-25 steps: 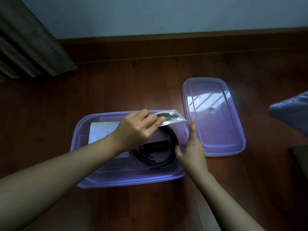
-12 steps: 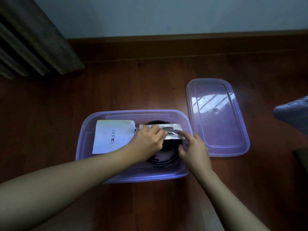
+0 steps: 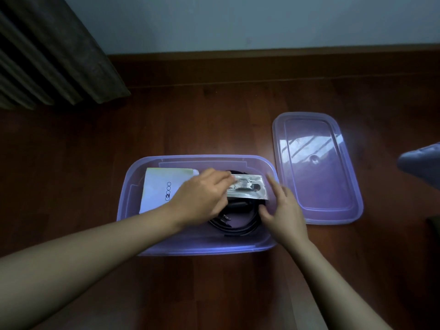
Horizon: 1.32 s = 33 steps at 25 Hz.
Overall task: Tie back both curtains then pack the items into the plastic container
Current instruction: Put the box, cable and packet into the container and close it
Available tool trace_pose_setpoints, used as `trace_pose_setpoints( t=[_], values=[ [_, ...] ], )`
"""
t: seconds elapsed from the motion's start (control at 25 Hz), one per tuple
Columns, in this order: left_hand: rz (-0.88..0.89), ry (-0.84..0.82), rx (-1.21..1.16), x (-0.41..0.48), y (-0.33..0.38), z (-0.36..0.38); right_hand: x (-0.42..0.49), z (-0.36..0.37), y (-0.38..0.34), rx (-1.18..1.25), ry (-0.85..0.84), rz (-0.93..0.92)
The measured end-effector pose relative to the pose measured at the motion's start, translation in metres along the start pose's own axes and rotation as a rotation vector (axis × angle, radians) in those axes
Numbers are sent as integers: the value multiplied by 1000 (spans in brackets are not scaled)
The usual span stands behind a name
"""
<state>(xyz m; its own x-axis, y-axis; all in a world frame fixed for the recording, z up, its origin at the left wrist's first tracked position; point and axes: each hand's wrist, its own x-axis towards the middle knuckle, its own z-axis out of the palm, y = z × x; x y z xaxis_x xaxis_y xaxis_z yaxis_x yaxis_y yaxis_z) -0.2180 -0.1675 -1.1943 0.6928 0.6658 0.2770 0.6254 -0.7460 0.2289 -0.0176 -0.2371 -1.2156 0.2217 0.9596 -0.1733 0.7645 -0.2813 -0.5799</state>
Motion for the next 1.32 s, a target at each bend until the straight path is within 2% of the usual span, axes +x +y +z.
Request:
trace_pose_setpoints(
  t=[0.08,0.12,0.16,0.24,0.32,0.36,0.52,0.64,0.76,0.88,0.96,1.04,1.12,1.2,1.24,1.28,1.32],
  values=[
    [-64,67,-21,-16,-15,-20,-1,-2,4,290,126,-3],
    [-97,85,3,-29,-24,-24,-1,-2,9,415,254,62],
    [-117,75,51,-44,-31,-24,0,-3,15,504,398,183],
    [-134,-79,179,-70,-42,-17,3,-3,34,612,632,572],
    [-149,-255,266,-83,-46,-3,0,1,50,646,703,959],
    [-169,-303,286,-84,-46,2,-1,3,54,653,684,1052],
    [-218,-330,321,-77,-42,7,9,-3,52,529,496,1136],
    [-204,-343,309,-83,-44,7,16,-10,50,541,622,1193],
    [-144,-285,303,-81,-47,0,15,-7,36,867,854,1102],
    [-95,-100,180,-69,-41,-13,25,-25,24,1319,1040,896],
    [-226,39,-84,-55,-37,-28,34,-41,17,1512,984,777],
    [-453,128,-423,-35,-37,-44,32,-51,10,1580,828,640],
    [-715,257,-800,-12,-43,-59,25,-60,2,1627,589,490],
    [-995,438,-1310,4,-61,-84,16,-68,-8,1570,308,394],
    [-1072,482,-1522,5,-72,-98,10,-72,-14,1517,180,354],
    [-1102,467,-1620,2,-80,-112,6,-73,-17,1465,73,317],
    [-1104,395,-1590,-4,-83,-120,1,-73,-19,1414,-9,289]
  ],
)
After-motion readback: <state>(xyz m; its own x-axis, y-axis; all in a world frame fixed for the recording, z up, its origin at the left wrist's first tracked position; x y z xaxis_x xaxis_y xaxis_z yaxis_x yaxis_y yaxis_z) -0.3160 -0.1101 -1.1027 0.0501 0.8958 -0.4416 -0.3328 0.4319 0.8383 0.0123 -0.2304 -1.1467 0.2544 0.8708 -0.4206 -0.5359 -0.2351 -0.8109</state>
